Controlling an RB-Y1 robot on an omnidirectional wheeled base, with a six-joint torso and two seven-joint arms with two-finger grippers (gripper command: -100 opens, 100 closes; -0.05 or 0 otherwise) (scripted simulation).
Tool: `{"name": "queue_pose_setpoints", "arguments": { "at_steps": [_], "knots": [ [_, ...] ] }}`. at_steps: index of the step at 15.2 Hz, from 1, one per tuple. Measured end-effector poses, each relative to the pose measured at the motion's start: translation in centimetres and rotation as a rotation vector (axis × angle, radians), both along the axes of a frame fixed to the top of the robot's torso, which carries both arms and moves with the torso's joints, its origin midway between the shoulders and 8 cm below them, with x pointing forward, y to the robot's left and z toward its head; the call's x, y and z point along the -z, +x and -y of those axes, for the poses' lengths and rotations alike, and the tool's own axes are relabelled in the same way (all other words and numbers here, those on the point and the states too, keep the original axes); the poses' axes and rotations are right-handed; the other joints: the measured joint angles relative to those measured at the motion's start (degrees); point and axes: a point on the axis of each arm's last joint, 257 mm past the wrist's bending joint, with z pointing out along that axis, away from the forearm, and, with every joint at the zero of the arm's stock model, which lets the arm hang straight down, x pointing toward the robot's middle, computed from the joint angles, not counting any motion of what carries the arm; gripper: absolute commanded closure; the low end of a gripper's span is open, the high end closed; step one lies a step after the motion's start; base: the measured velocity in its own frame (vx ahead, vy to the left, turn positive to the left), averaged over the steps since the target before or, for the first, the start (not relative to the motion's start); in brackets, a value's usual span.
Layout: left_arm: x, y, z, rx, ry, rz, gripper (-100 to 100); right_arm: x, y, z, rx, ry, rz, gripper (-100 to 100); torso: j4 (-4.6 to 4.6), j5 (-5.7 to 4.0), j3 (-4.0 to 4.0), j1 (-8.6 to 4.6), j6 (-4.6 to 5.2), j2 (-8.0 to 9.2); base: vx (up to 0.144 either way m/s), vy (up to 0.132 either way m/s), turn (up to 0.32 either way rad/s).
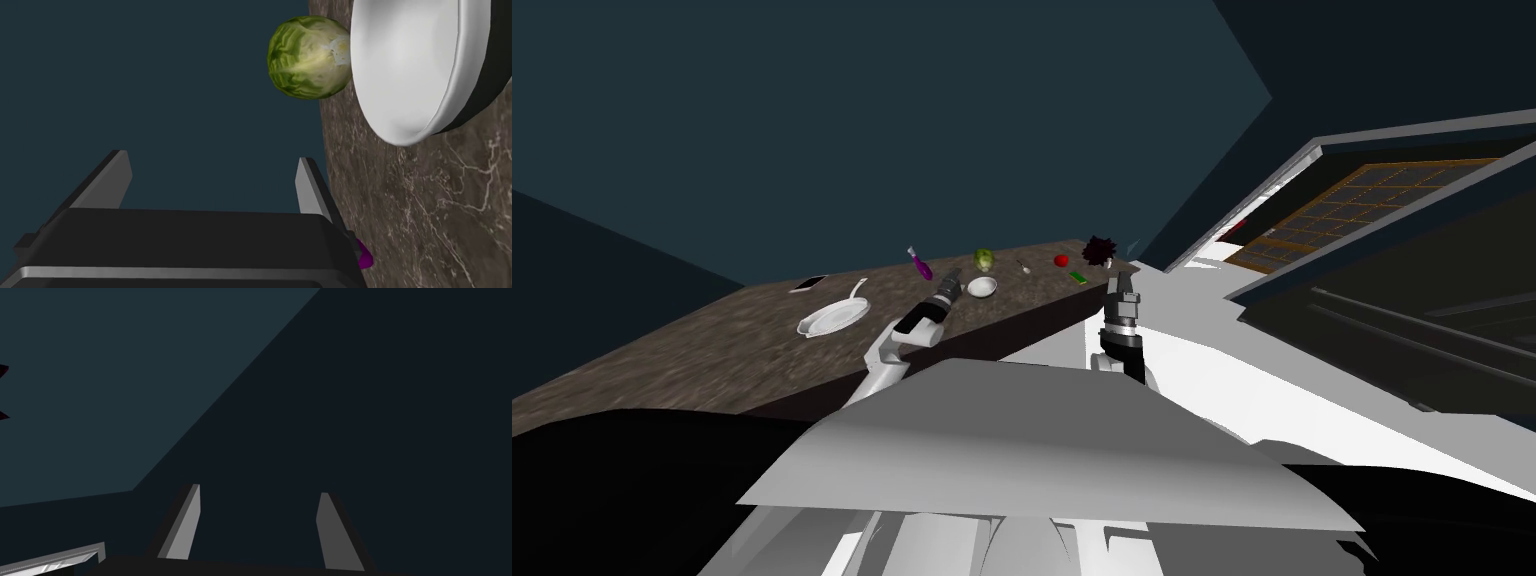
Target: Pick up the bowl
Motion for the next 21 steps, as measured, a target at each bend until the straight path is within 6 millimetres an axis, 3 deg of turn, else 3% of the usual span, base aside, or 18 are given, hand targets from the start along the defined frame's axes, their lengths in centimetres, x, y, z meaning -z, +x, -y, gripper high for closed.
{"name": "queue_pose_setpoints", "arguments": {
  "at_steps": [11, 21],
  "knots": [
    [4.8, 1.3, -3.0, -0.055, -0.031, -0.224, -100, 0.0, 0.0, 0.0, 0.000, 0.000, 0.000, 0, -0.01, -0.01, -0.02, -0.04, 0.00, -0.03, 0.012, -0.029, -0.017],
    [8.3, 1.3, -5.6, -0.114, -0.060, -0.398, -100, 0.0, 0.0, 0.0, 0.000, 0.000, 0.000, 0, 0.00, 0.00, 0.00, 0.02, -0.02, 0.00, 0.011, -0.023, -0.016]
  ]
}}
